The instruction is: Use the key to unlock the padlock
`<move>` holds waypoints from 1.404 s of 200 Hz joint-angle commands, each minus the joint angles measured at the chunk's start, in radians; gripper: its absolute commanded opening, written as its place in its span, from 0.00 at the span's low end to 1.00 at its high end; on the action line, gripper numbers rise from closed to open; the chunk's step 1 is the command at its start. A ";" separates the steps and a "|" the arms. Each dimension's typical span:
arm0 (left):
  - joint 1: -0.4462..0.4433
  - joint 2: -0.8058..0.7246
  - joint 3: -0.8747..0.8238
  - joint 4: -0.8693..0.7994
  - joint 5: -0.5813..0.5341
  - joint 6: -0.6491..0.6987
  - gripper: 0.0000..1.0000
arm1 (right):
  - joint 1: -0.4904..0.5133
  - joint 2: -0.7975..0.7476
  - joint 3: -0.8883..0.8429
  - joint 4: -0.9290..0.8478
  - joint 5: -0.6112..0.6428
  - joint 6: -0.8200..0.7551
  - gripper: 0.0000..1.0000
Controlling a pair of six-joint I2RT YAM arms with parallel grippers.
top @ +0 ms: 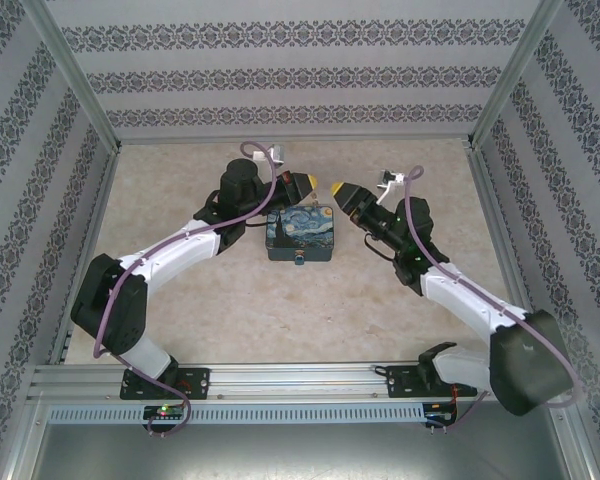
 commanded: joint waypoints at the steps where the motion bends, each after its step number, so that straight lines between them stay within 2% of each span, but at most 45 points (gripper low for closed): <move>1: 0.011 -0.038 -0.019 0.185 0.006 -0.034 0.00 | -0.016 0.079 -0.016 0.268 -0.084 0.128 0.53; 31: 0.011 -0.042 -0.037 0.233 0.005 -0.066 0.00 | -0.011 0.180 -0.006 0.424 -0.116 0.196 0.49; 74: 0.011 -0.043 -0.050 0.247 0.008 -0.074 0.00 | -0.002 0.234 -0.002 0.521 -0.130 0.231 0.45; 171: 0.011 -0.011 -0.030 0.230 0.031 -0.094 0.00 | 0.013 0.264 0.000 0.579 -0.186 0.243 0.36; 281: 0.011 0.020 0.004 0.195 0.060 -0.101 0.00 | 0.019 0.275 0.015 0.588 -0.230 0.243 0.31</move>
